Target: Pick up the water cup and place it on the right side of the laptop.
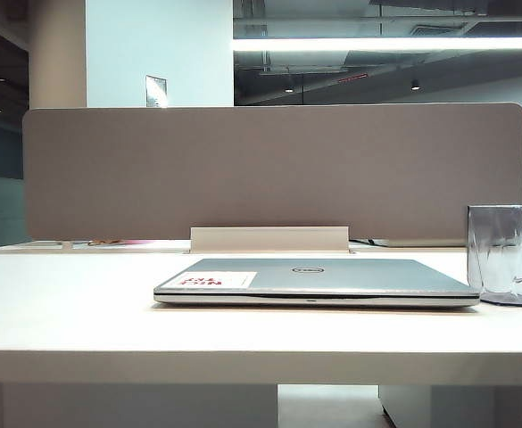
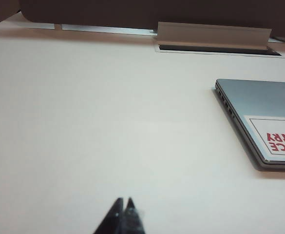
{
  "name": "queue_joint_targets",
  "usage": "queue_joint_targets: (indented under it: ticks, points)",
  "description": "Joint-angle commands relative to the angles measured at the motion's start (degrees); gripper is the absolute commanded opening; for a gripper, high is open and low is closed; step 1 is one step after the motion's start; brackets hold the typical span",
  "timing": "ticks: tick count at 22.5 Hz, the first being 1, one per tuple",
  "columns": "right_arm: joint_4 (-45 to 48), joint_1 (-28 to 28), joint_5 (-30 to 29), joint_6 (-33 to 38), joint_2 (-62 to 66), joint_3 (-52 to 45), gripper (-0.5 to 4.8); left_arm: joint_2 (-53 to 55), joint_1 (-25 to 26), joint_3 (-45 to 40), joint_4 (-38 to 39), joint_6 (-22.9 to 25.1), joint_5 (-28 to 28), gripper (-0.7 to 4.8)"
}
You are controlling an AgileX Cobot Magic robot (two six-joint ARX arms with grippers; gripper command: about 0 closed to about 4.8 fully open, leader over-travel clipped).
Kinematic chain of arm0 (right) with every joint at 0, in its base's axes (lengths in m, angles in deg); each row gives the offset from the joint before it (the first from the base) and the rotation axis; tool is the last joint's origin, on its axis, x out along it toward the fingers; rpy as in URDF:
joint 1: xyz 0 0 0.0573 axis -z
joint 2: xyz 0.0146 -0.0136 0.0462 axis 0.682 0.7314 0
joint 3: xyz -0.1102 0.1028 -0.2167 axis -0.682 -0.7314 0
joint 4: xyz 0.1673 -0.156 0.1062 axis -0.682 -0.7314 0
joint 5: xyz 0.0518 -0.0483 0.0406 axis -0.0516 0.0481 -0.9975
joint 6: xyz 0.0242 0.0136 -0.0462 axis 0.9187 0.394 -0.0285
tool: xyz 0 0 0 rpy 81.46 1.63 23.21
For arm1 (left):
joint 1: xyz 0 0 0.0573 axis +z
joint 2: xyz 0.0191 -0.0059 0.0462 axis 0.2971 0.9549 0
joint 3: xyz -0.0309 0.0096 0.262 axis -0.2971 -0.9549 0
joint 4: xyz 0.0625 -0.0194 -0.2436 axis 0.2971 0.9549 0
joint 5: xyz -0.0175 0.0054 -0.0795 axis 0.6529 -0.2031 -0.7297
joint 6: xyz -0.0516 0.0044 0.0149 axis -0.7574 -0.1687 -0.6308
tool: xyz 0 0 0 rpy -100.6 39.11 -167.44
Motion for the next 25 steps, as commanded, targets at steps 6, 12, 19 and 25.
queue_joint_targets:
  ticks: [6,12,19,25]
  points:
    - [-6.45,0.02,6.51,0.22,-14.71,-4.98,-0.09,0.04,-0.02,0.17,-0.33,-0.09,-0.22,-0.03]
    - [-7.06,0.0,6.49,2.54,-22.67,-9.03,-0.09,0.04,-0.02,0.17,-0.33,-0.09,-0.22,-0.03]
    - [-6.03,0.0,5.92,4.48,-27.23,-13.92,-0.09,0.04,-0.02,0.17,-0.37,-0.09,-0.04,-0.03]
    - [-5.51,0.15,8.17,4.13,-27.23,-16.26,-0.09,0.04,-0.02,0.17,-0.33,-0.09,-0.07,-0.03]
